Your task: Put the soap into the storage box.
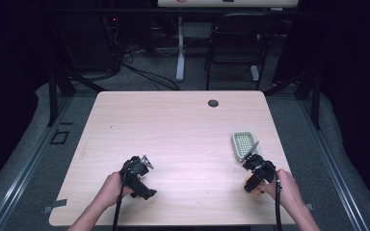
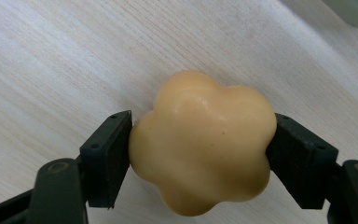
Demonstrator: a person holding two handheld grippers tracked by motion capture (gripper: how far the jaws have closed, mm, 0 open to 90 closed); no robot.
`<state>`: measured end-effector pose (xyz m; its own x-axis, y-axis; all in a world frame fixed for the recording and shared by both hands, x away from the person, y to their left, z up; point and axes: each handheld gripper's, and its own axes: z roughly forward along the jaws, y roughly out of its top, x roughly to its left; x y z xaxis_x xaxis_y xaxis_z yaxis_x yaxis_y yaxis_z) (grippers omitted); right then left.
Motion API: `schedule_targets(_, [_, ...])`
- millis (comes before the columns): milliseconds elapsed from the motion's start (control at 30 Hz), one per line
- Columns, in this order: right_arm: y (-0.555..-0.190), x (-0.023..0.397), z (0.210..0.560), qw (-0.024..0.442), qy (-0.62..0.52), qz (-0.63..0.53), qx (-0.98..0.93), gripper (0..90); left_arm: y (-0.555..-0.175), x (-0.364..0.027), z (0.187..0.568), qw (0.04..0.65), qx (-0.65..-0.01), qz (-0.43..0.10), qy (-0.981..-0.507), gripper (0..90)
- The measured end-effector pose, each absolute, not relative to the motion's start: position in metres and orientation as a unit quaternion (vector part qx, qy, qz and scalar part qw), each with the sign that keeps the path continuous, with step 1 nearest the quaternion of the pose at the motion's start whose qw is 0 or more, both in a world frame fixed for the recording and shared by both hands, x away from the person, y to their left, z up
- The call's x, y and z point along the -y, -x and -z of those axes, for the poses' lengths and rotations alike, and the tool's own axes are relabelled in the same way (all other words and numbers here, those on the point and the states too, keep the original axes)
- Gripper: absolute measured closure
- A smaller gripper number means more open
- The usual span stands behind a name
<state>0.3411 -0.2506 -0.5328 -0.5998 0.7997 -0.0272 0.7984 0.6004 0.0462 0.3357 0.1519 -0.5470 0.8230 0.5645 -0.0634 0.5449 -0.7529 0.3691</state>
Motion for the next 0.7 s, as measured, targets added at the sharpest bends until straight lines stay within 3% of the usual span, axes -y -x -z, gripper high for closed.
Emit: schedule_targets(700, [-0.340, 0.254, 0.522, 0.029, -0.449, -0.021, -0.893, 26.9, -0.336, -0.152, 0.547, 0.189, -0.297, -0.025, -0.936, 0.0])
